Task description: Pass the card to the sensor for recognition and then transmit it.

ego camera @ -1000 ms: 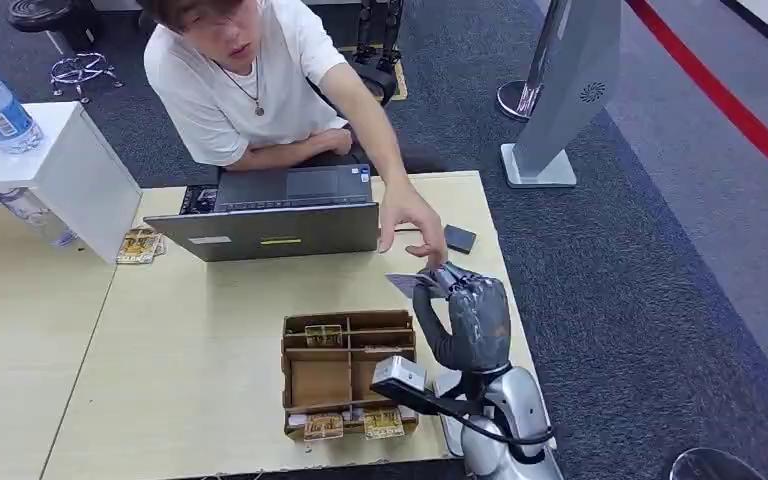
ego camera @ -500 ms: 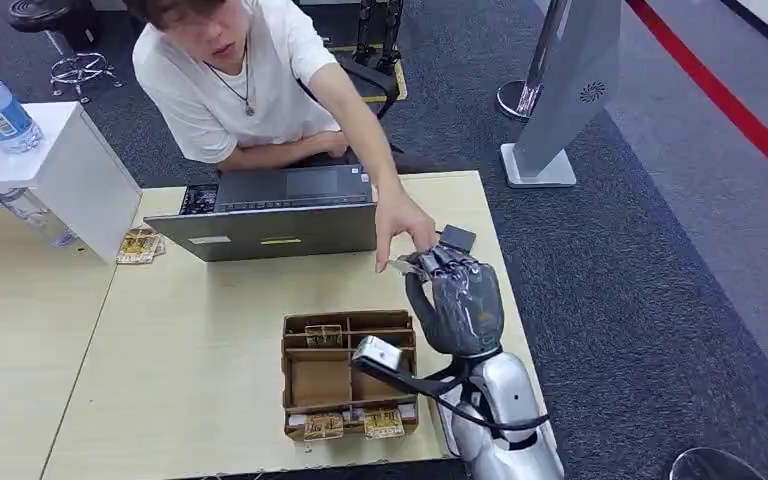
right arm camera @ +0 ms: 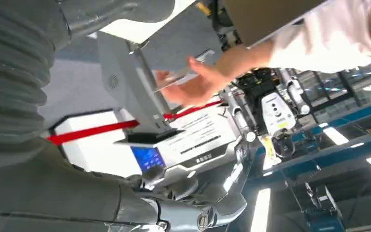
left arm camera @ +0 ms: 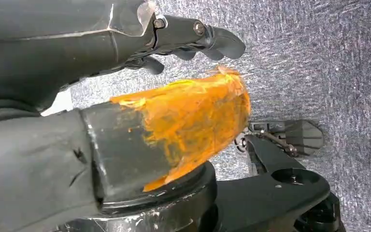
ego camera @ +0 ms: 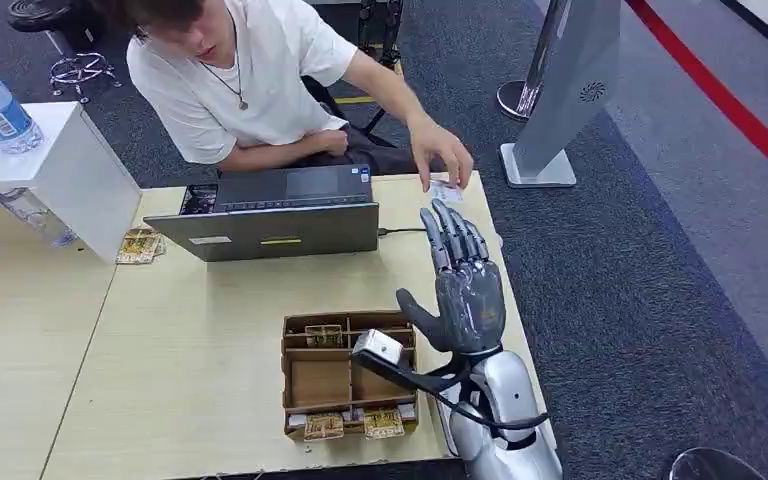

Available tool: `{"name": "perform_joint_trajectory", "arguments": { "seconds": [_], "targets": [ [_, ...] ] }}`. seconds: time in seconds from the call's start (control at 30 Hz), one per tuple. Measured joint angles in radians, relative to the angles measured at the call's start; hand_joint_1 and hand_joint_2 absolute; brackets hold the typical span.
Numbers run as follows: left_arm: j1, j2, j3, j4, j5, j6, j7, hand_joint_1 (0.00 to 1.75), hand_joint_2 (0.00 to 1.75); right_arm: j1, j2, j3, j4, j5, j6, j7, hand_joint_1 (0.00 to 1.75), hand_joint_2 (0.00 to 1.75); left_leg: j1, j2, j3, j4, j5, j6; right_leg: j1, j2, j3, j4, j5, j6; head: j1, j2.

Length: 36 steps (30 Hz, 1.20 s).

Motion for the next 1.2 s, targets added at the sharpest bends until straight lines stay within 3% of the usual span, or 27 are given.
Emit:
{"name": "perform_joint_trajectory", "arguments": {
  "seconds": [0.2, 0.53, 0.9, 1.2],
  "targets": [
    [0.000, 0.000, 0.015, 0.000, 0.002, 0.003, -0.008, 0.00, 0.00, 0.040, -0.016, 0.035, -0.001, -0.202, 0.000, -0.029, 0.00, 1.75, 0.000, 0.000, 0.000, 0.000, 0.000, 0.000, 0.000, 0.000, 0.000, 0.000, 0.000, 0.000, 0.000, 0.000],
    [0.000, 0.000, 0.040, 0.000, 0.002, 0.004, -0.016, 0.00, 0.00, 0.098, -0.128, 0.177, -0.031, -0.360, 0.005, 0.007, 0.00, 1.75, 0.000, 0.000, 0.000, 0.000, 0.000, 0.000, 0.000, 0.000, 0.000, 0.000, 0.000, 0.000, 0.000, 0.000],
    [0.000, 0.000, 0.056, 0.000, -0.005, 0.006, -0.017, 0.00, 0.00, 0.142, -0.196, 0.245, -0.047, -0.363, 0.014, 0.007, 0.00, 1.75, 0.000, 0.000, 0.000, 0.000, 0.000, 0.000, 0.000, 0.000, 0.000, 0.000, 0.000, 0.000, 0.000, 0.000],
    [0.000, 0.000, 0.057, 0.000, -0.010, 0.006, -0.017, 0.00, 0.00, 0.151, -0.212, 0.257, -0.041, -0.323, 0.010, 0.018, 0.00, 1.75, 0.000, 0.000, 0.000, 0.000, 0.000, 0.000, 0.000, 0.000, 0.000, 0.000, 0.000, 0.000, 0.000, 0.000]
  ]
}}
